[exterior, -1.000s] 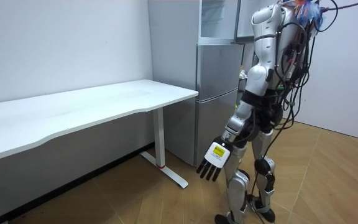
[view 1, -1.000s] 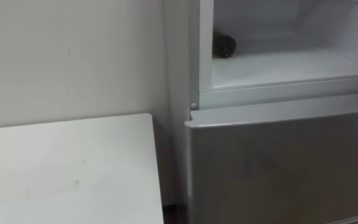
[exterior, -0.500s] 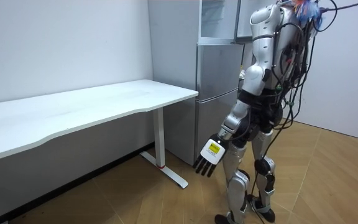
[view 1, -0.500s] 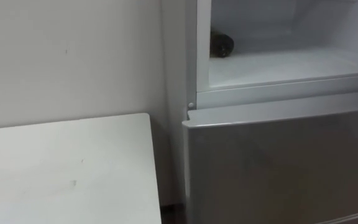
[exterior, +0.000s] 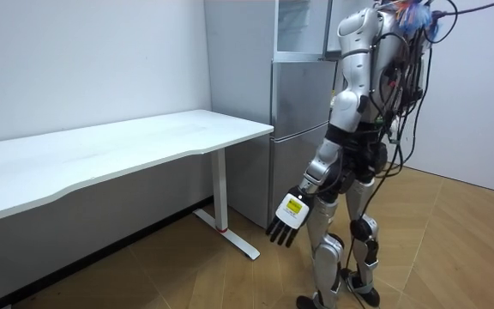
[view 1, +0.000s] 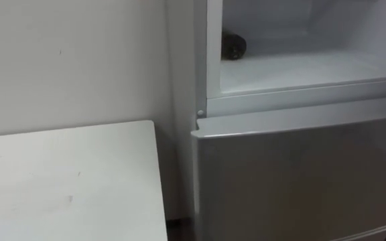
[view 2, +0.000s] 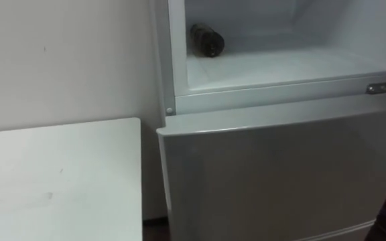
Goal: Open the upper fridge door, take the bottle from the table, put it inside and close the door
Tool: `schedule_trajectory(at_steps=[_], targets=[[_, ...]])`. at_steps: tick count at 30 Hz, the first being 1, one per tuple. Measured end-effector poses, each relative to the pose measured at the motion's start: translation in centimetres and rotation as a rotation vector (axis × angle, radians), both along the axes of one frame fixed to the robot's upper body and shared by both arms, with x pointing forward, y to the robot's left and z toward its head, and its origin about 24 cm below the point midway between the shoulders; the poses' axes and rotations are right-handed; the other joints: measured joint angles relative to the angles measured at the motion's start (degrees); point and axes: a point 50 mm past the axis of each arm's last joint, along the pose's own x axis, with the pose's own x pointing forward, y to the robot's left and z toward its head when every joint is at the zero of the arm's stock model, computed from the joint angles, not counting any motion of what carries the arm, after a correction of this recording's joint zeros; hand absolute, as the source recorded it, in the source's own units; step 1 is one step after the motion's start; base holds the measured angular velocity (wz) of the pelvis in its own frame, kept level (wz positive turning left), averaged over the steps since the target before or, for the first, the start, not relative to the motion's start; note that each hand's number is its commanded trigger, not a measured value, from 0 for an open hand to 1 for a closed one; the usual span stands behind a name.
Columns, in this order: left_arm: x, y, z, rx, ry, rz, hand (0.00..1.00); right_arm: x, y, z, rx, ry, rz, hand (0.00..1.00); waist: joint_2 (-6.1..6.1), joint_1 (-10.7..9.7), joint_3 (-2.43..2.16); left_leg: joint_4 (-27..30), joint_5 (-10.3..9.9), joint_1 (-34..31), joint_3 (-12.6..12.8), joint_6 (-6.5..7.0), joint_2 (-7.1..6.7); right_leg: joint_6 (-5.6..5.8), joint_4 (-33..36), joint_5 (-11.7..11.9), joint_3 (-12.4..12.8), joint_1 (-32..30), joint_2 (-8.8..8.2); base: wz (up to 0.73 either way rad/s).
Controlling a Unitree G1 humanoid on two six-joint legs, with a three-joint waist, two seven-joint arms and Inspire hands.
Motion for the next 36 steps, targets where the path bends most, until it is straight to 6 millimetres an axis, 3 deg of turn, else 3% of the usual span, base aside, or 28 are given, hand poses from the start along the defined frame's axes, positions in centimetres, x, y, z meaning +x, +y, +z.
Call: schedule_trajectory(at_steps=[6, 12, 21, 36], targets=[[0.4, 0.7, 0.2, 0.009, -0.009, -0.013, 0.0, 1.7, -2.2, 4.9, -0.167, -0.133, -0.027, 0.0, -1.84, -0.6, 0.08, 0.1, 0.0, 0.1, 0.4, 0.03, -0.01, 0.0, 0.1, 0.0, 0.4, -0.1, -0.05, -0.02], [0.4, 0.9, 0.2, 0.008, -0.011, -0.006, 0.0, 3.2, -4.1, 10.7, -0.437, -0.214, -0.06, 0.0, -1.86, -0.6, 0.11, 0.0, -0.1, 0.2, 0.4, 0.14, 0.05, 0.07, 1.0, -0.1, 0.6, -0.5, -0.1, -0.01], [0.0, 0.9, 0.2, 0.013, 0.007, -0.003, 0.0, 4.5, -2.4, 18.7, -0.732, -0.444, -0.015, 0.0, -2.5, -0.8, -0.14, 0.0, -0.1, 0.1, 0.5, 0.15, 0.0, 0.07, 1.1, -0.1, 1.0, -0.9, -0.08, 0.0], [-1.6, 1.2, 0.2, 0.008, 0.039, 0.071, 0.0, 4.9, -2.2, 19.3, -0.757, -0.41, 0.06, 0.0, -2.64, -0.8, -0.1, -0.5, -0.1, 0.2, 0.4, 0.17, -0.06, 0.14, 2.2, -0.1, -0.2, -1.4, -0.35, 0.0]])
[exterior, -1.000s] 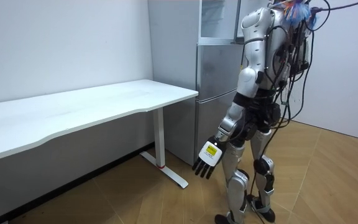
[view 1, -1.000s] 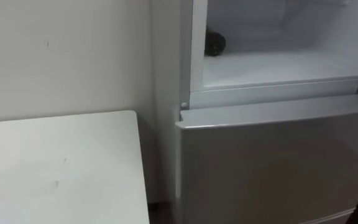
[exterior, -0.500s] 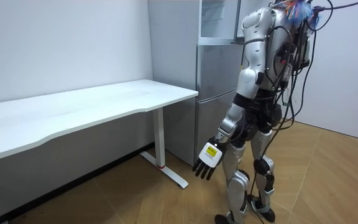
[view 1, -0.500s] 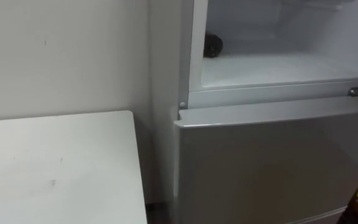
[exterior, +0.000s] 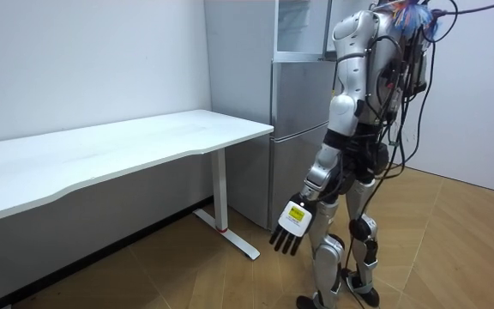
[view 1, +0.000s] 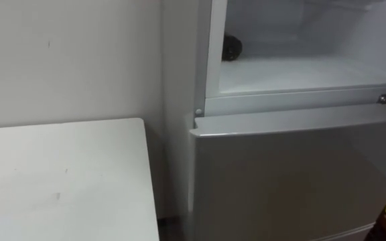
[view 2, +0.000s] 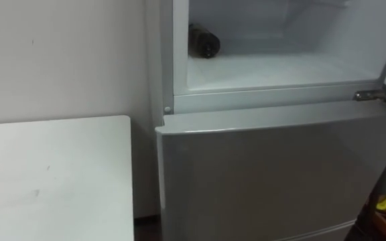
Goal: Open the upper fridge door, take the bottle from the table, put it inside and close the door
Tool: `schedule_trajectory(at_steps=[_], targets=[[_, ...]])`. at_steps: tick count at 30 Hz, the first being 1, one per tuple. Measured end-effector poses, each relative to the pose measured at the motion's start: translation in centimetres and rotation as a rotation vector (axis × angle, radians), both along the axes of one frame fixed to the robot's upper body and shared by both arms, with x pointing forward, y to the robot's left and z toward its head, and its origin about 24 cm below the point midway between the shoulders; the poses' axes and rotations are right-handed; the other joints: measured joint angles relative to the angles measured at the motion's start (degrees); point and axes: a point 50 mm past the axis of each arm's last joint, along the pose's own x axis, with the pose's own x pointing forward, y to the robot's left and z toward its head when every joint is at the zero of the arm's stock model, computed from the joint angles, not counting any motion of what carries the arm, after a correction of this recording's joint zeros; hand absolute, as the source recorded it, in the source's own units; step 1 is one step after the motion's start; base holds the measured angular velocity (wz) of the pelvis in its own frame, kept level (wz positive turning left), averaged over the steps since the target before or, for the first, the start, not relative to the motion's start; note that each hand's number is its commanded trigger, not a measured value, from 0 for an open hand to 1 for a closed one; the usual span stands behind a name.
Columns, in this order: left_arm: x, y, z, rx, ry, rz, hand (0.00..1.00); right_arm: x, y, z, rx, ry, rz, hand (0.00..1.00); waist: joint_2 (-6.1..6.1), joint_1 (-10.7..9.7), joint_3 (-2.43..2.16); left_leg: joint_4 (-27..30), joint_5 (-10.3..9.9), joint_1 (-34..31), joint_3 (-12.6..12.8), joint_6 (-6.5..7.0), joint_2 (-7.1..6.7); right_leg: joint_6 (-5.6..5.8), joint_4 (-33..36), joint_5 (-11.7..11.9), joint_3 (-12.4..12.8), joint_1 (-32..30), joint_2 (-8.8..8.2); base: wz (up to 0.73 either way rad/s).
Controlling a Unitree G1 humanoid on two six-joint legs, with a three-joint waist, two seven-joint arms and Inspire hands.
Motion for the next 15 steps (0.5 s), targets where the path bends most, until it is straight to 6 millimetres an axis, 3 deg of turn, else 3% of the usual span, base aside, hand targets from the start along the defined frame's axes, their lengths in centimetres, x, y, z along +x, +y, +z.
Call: schedule_trajectory(at_steps=[15], targets=[[-0.6, -0.7, -0.3, -0.027, 0.012, 0.036, 0.0, 0.7, 1.1, 0.2, -0.11, 0.136, 0.017, 0.0, -0.89, -0.1, 0.51, 0.0, 0.0, 0.3, 0.7, 0.02, -0.08, 0.06, -0.1, -0.3, 0.9, -0.2, -0.05, -0.03]])
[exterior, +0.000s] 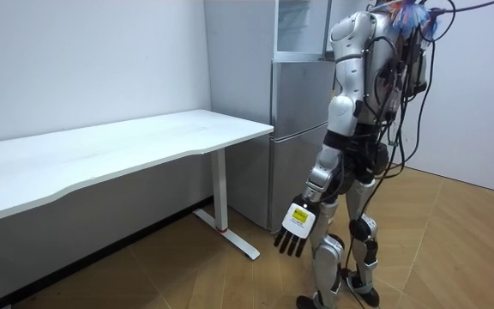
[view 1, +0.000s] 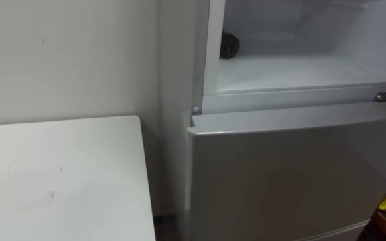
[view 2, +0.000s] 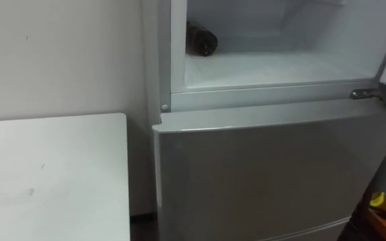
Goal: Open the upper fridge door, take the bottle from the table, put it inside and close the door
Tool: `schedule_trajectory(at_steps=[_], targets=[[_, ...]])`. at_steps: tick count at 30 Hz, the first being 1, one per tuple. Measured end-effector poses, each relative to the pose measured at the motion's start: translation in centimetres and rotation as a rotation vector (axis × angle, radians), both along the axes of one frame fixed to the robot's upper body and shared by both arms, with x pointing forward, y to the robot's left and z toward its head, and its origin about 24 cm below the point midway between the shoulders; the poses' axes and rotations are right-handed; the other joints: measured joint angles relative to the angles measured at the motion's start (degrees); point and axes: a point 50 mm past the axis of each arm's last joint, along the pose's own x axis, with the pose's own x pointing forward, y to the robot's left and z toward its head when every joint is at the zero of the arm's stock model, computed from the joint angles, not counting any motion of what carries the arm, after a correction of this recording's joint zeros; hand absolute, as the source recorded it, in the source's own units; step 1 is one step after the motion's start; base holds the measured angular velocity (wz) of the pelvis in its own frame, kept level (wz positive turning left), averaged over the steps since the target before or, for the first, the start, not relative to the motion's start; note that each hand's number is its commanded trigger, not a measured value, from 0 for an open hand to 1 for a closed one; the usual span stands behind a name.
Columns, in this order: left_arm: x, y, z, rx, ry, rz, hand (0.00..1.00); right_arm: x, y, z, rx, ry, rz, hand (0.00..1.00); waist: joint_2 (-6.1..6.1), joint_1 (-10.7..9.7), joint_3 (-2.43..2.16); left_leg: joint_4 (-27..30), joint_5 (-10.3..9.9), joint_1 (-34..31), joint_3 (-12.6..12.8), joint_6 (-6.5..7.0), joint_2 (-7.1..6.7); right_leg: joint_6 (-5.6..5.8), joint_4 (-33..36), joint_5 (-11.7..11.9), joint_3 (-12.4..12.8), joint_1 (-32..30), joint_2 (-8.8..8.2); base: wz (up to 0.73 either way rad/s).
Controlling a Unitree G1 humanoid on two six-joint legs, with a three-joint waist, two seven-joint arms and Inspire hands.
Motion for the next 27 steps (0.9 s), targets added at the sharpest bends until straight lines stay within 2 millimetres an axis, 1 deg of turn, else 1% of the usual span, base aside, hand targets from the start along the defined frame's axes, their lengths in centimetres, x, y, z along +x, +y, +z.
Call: schedule_trajectory(at_steps=[6, 8, 11, 12, 13, 15, 17, 20, 21, 22, 25, 27], targets=[[0.1, 0.0, 0.0, -0.006, -0.002, -0.005, 0.0, 0.5, 1.1, 0.1, -0.021, 0.025, 0.043, 0.0, 0.0, 0.1, 0.0, 0.0, 0.0, 0.1, 0.1, 0.0, 0.0, 0.0, 0.0, 0.0, 0.3, -0.1, -0.01, -0.03], [0.1, 0.0, 0.0, -0.005, -0.003, -0.005, 0.0, 0.6, 1.3, 0.5, -0.034, 0.027, 0.08, 0.0, 0.0, 0.1, 0.0, 0.0, 0.0, 0.2, 0.1, 0.0, 0.04, -0.01, 0.0, 0.0, 0.3, -0.1, 0.02, 0.0], [0.1, 0.0, 0.0, -0.005, 0.0, -0.01, 0.0, 0.6, 2.6, 2.3, -0.091, -0.032, 0.154, 0.0, -0.12, 0.3, -0.1, 0.0, 0.0, 0.1, 0.2, -0.01, 0.11, -0.02, -0.1, 0.0, 0.4, 0.0, 0.08, 0.0], [0.1, 0.1, 0.0, -0.003, 0.004, -0.025, 0.0, 0.5, 3.1, 3.1, -0.119, -0.06, 0.183, 0.0, -0.18, 0.5, -0.23, 0.0, 0.0, 0.1, 0.2, -0.02, 0.11, -0.02, -0.1, 0.0, 0.4, 0.0, 0.1, 0.0], [0.1, 0.1, 0.0, 0.001, 0.005, -0.033, 0.0, 0.6, 3.6, 3.4, -0.135, -0.076, 0.214, 0.0, 0.01, 0.9, -0.54, 0.1, 0.0, 0.2, 0.1, -0.02, 0.12, -0.04, -0.2, 0.0, 0.5, 0.1, 0.12, 0.0], [0.3, 0.2, 0.0, 0.007, 0.007, -0.045, 0.0, 1.0, 4.5, 3.4, -0.149, -0.081, 0.279, 0.0, 0.03, 1.2, -0.61, 0.1, 0.0, 0.3, 0.1, -0.03, 0.14, -0.06, -0.2, 0.0, 0.7, 0.1, 0.18, 0.0], [0.7, 0.2, 0.0, 0.011, 0.001, -0.047, 0.0, 1.4, 5.2, 3.3, -0.157, -0.078, 0.334, 0.0, 0.23, 2.1, -0.61, 0.0, -0.1, 0.3, 0.1, -0.06, 0.2, -0.1, -0.1, 0.1, 0.8, 0.1, 0.24, 0.0], [1.1, 0.0, -0.1, 0.015, 0.003, -0.07, 0.0, 1.8, 6.2, 3.2, -0.169, -0.081, 0.401, 0.0, 0.71, 3.4, -0.71, 0.0, -0.3, 0.3, 0.1, -0.1, 0.36, -0.17, 0.0, 0.1, 0.8, 0.1, 0.37, 0.0], [1.2, 0.0, -0.1, 0.015, 0.003, -0.073, 0.0, 1.9, 6.7, 3.2, -0.174, -0.08, 0.43, 0.0, 1.06, 3.7, -0.59, 0.0, -0.3, 0.3, 0.0, -0.15, 0.46, -0.24, 0.0, 0.2, 0.8, 0.1, 0.46, 0.0], [1.2, 0.0, -0.1, 0.017, 0.006, -0.078, 0.0, 2.1, 7.1, 3.2, -0.178, -0.081, 0.456, 0.0, 1.14, 4.0, -0.65, 0.0, -0.4, 0.3, -0.1, -0.2, 0.57, -0.29, 0.0, 0.2, 0.8, 0.1, 0.56, 0.0], [1.1, -0.2, -0.1, 0.017, 0.009, -0.077, 0.0, 2.2, 7.5, 3.2, -0.187, -0.08, 0.492, 0.0, 1.67, 4.1, -0.62, 0.0, -0.4, 0.2, -0.1, -0.32, 0.84, -0.41, 0.0, 0.3, 0.6, 0.1, 0.81, 0.0], [1.0, -0.2, -0.1, 0.015, 0.011, -0.076, 0.0, 2.2, 7.5, 3.2, -0.187, -0.08, 0.493, 0.0, 2.04, 4.1, -0.75, 0.0, -0.4, 0.2, -0.1, -0.41, 0.95, -0.41, 0.0, 0.3, 0.6, 0.1, 0.91, 0.0]])
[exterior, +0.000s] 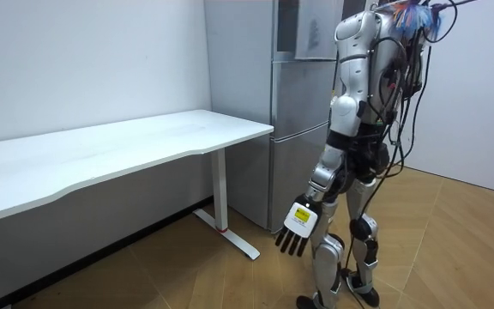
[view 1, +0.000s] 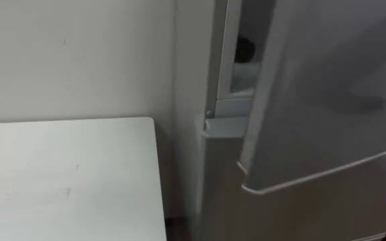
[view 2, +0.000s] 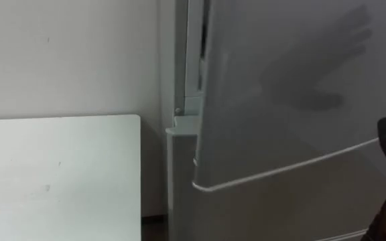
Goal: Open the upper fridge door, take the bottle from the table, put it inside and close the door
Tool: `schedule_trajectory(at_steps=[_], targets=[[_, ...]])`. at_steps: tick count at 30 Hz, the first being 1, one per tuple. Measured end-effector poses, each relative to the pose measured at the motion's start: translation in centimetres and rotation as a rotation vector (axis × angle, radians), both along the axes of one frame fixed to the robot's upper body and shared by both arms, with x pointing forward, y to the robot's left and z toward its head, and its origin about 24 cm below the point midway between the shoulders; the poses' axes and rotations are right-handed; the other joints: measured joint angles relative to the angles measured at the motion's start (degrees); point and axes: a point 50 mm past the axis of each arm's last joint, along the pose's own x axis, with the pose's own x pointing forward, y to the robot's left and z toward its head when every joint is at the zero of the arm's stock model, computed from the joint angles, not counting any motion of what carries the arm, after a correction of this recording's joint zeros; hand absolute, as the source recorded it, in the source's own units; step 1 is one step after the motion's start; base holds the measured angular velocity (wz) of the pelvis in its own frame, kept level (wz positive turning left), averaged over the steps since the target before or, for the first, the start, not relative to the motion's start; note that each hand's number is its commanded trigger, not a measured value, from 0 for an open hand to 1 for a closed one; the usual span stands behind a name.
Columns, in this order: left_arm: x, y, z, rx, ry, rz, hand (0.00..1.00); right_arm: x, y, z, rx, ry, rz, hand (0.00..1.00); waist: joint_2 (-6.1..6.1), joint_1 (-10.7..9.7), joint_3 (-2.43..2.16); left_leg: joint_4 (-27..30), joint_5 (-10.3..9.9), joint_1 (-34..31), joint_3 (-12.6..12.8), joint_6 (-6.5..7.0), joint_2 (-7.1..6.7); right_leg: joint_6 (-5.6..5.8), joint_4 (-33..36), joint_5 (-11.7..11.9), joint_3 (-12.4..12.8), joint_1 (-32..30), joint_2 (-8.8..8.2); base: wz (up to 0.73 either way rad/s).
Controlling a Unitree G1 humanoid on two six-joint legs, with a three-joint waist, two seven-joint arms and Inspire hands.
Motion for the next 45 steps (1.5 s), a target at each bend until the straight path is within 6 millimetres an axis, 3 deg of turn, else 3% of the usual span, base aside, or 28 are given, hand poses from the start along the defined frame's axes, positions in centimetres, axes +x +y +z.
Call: schedule_trajectory(at_steps=[8, 17, 23, 28, 35, 38, 45], targets=[[0.0, -0.2, -0.1, -0.005, 0.003, 0.001, 0.0, 0.0, 0.2, 0.2, 0.003, -0.009, 0.011, 0.0, 0.22, -0.1, -0.15, 0.0, -0.1, 0.1, 0.0, -0.12, 0.05, 0.0, 0.0, 0.0, -0.1, 0.0, 0.04, 0.0], [-0.5, -0.6, -0.2, -0.006, 0.041, -0.039, 0.0, 0.1, 2.1, 2.5, -0.013, -0.167, 0.104, 0.0, 0.26, 0.1, -0.08, 0.0, -0.1, 0.3, -0.3, -0.14, 0.04, -0.03, 0.0, 0.0, -0.8, 0.5, 0.03, 0.01], [0.6, -0.6, -0.3, 0.001, 0.037, -0.126, 0.0, 1.5, 4.2, 3.7, -0.009, -0.238, 0.227, 0.0, 0.62, 1.4, 0.23, 0.1, -0.1, 0.4, -0.8, -0.15, 0.06, -0.05, -0.1, 0.0, -1.4, 1.3, 0.03, 0.05], [1.1, -0.5, -0.3, 0.011, 0.036, -0.149, 0.0, 2.6, 5.2, 3.7, 0.003, -0.211, 0.321, 0.0, 0.6, 2.3, 0.87, 0.6, -0.1, 0.1, -2.0, -0.15, 0.04, -0.04, -0.1, 0.0, -2.4, 1.8, 0.02, 0.11], [1.7, -0.7, -0.3, 0.004, 0.043, -0.177, 0.0, 5.7, 6.7, 5.0, 0.038, -0.237, 0.383, 0.0, 0.78, 4.3, 0.74, 1.3, -0.1, -0.8, -3.1, -0.17, 0.03, -0.04, -0.2, 0.0, -3.3, 1.6, 0.01, 0.07], [1.9, -0.5, -0.3, 0.009, 0.053, -0.216, 0.0, 6.9, 7.3, 4.6, 0.087, -0.214, 0.42, 0.0, 0.67, 5.5, 0.63, 1.6, -0.1, -0.8, -3.7, -0.17, 0.02, -0.04, -0.2, 0.0, -4.4, 2.1, -0.05, 0.12], [2.0, -0.4, -0.3, 0.009, 0.087, -0.275, 0.0, 8.7, 6.6, 3.4, 0.076, -0.148, 0.352, 0.0, 0.66, 6.1, 0.66, 2.3, -0.1, -0.5, -4.9, -0.16, -0.03, -0.04, -0.2, 0.1, -6.5, 3.4, -0.2, 0.06]])
